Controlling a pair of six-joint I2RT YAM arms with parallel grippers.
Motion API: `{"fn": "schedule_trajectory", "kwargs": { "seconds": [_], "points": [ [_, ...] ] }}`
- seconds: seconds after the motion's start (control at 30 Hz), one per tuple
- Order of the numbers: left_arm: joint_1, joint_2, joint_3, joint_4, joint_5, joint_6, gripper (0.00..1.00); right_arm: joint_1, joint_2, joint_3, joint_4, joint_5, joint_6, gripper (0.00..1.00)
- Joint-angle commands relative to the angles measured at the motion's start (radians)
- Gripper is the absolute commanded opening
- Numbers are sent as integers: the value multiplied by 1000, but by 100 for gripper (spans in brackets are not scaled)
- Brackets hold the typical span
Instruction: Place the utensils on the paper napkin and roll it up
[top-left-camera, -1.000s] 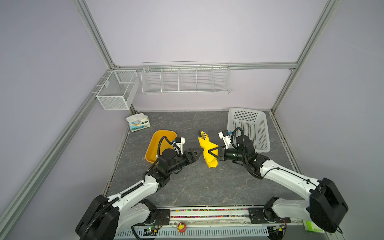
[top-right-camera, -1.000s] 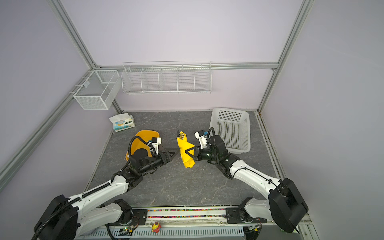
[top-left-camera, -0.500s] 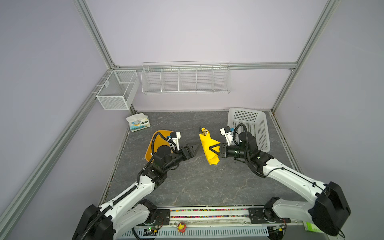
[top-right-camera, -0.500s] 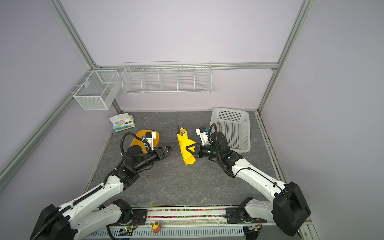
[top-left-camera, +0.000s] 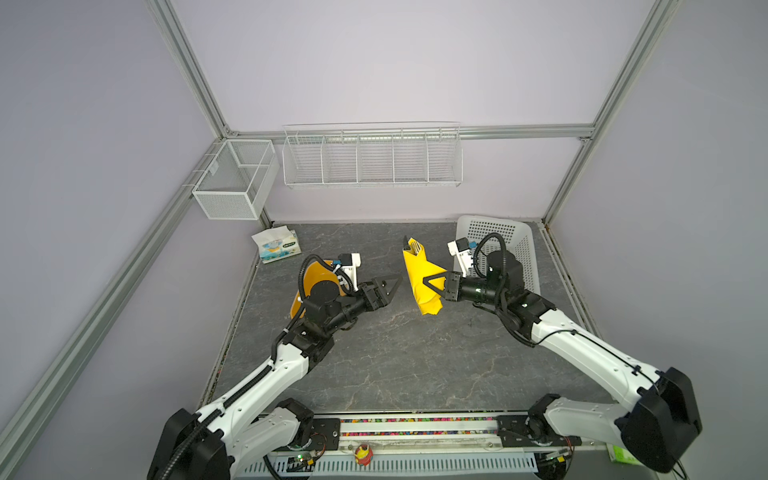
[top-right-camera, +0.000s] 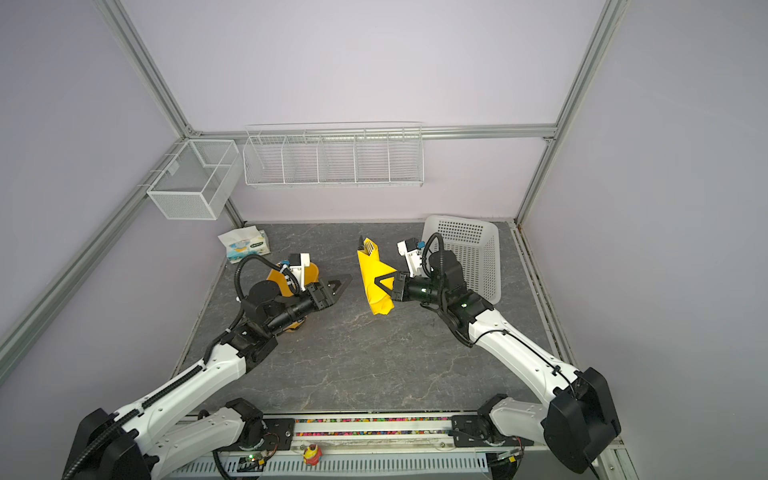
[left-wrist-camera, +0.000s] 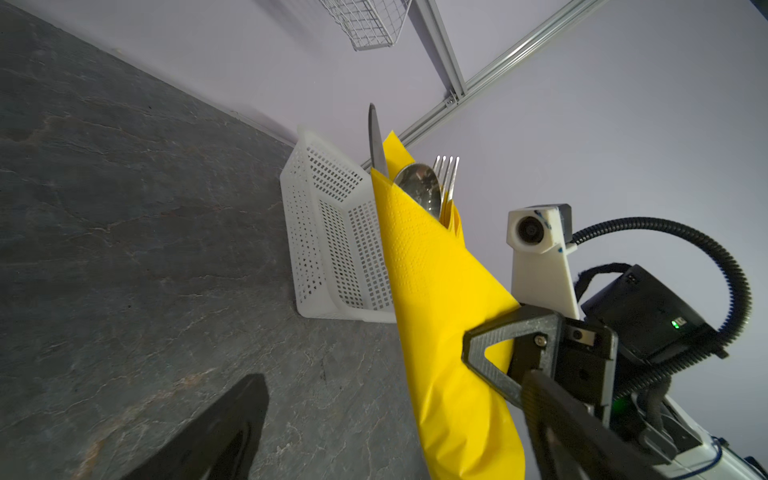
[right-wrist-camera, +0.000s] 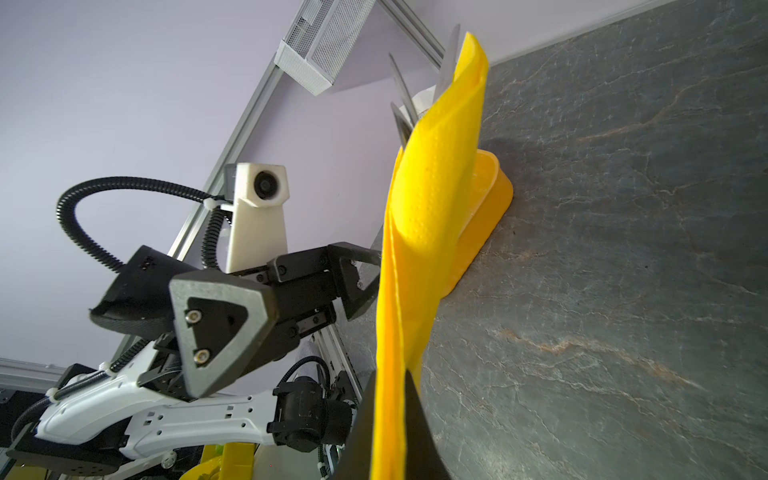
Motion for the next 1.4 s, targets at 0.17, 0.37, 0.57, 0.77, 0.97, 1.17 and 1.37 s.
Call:
{"fn": "schedule_trajectory", "kwargs": {
  "seconds": [0.17,0.37,0.57,0.77,0.97,1.17,1.37],
  "points": [
    [4,105,111,140,155,-35,94,-20,17,47,86,-71,25,8],
    [4,185,140,230,192,-78,91,-22,43,47,157,-127,61,8],
    [4,239,182,255,214,-88,90,-23,58,60,205,-176,82,8],
    [4,278,210,339,258,-132,77,-24,65,71,239,-219,99,8],
    [4,284,213,394,274,-159,68,-24,68,74,280,-251,128,8],
    [3,295,216,441,282,-189,61,-24,64,62,321,-265,161,8],
    [1,298,213,458,282,-189,54,-24,72,50,364,-268,192,9]
  ]
}}
